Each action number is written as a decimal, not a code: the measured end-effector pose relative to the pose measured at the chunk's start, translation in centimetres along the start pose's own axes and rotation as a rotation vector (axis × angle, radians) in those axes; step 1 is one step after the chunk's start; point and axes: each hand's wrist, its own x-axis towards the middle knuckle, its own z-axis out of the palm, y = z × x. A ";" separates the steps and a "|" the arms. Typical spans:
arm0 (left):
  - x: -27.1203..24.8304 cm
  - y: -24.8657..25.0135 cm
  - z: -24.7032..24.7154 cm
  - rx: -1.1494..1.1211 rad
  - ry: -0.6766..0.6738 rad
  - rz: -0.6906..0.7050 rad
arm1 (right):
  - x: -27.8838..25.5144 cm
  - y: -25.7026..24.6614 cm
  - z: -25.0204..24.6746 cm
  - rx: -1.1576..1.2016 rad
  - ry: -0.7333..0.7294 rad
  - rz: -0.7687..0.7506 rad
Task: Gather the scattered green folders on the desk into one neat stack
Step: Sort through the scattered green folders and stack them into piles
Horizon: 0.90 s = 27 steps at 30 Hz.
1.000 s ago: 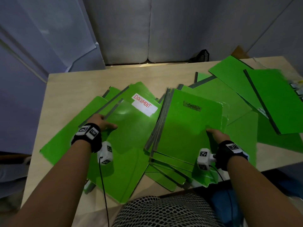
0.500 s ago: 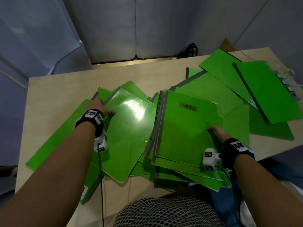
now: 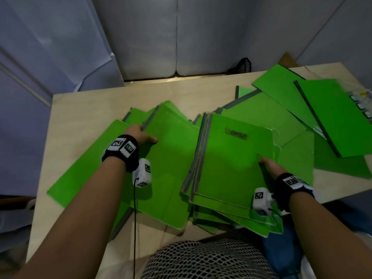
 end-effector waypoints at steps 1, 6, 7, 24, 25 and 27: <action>-0.8 0.9 -0.5 0.044 0.055 0.060 | 0.0 0.0 -0.1 0.007 0.002 -0.014; -5.9 6.7 -3.5 0.305 0.361 0.336 | 0.3 0.3 -1.6 0.106 0.120 -0.104; -7.1 8.1 -3.9 0.342 0.445 0.381 | 0.3 0.1 -1.9 0.103 0.156 -0.125; -6.8 13.1 9.2 -0.095 0.093 0.312 | 1.2 1.6 -4.2 0.357 -0.251 -0.015; -6.6 12.5 11.0 -0.096 0.084 0.268 | 1.2 1.7 -4.2 0.336 -0.257 -0.023; -6.3 11.8 14.1 -0.086 0.051 0.236 | 0.5 1.4 -4.0 0.261 -0.253 -0.034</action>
